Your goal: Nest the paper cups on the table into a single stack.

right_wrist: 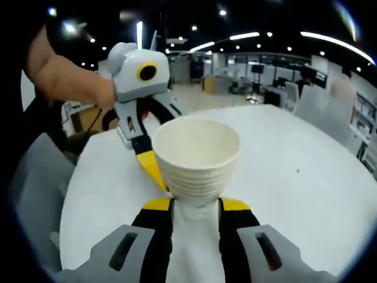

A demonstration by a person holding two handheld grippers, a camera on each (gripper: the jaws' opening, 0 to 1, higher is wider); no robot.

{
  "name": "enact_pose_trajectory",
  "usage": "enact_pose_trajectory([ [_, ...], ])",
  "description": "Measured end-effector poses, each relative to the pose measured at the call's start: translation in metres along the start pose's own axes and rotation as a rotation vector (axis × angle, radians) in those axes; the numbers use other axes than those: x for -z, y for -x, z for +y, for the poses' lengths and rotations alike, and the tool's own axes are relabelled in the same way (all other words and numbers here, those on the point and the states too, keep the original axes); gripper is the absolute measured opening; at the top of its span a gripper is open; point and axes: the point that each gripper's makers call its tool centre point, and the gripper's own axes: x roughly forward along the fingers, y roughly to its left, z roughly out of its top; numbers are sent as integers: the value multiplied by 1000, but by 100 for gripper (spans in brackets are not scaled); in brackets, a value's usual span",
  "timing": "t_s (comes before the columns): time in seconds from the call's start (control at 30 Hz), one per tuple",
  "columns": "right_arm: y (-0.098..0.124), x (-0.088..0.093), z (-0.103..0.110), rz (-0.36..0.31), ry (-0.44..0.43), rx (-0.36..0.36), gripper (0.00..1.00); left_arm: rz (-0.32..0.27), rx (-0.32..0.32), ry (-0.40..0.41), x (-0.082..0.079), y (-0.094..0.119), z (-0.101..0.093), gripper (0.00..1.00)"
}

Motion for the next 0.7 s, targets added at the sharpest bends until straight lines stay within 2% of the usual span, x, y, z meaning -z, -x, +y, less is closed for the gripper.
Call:
enact_pose_trajectory([
  [0.1,-4,-6,-11,0,-4,1,26,-5,-1,3,-4,-1,14,36],
  [0.37,-15,-13,-31,26,12,-9,26,-17,-7,31,-4,-6,36,36],
  [0.53,-26,-2,-32,40,-7,-15,26,-2,-8,42,9,-12,40,36],
  [0.7,-33,13,-23,44,-28,-19,26,13,0,44,24,-16,32,36],
])
